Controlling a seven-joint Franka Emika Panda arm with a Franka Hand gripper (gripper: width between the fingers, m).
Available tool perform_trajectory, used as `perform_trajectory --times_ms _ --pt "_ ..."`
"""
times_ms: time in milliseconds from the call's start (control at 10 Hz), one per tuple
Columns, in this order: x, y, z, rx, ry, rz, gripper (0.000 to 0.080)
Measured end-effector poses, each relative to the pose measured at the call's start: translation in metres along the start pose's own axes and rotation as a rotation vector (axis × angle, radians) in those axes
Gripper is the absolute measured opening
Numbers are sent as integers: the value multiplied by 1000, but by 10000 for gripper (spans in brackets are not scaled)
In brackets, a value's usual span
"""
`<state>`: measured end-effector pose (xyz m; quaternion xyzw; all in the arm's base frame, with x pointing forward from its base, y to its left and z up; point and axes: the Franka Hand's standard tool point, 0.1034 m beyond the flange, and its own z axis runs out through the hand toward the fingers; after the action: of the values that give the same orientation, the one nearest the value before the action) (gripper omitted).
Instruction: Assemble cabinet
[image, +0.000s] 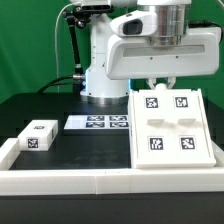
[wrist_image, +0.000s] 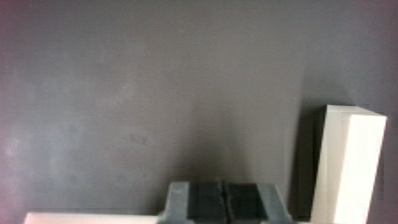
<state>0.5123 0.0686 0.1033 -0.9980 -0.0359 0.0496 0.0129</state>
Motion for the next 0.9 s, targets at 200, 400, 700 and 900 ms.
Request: perform_trajectory --times_ms 200,400,700,900 --pt "5 1 -14 -2 -9 -1 2" --pt "15 4 -25 -1 -23 -5 2" --pt "11 3 -21 -2 -30 -6 2" --pt "12 3 -25 -2 -45 -6 2"
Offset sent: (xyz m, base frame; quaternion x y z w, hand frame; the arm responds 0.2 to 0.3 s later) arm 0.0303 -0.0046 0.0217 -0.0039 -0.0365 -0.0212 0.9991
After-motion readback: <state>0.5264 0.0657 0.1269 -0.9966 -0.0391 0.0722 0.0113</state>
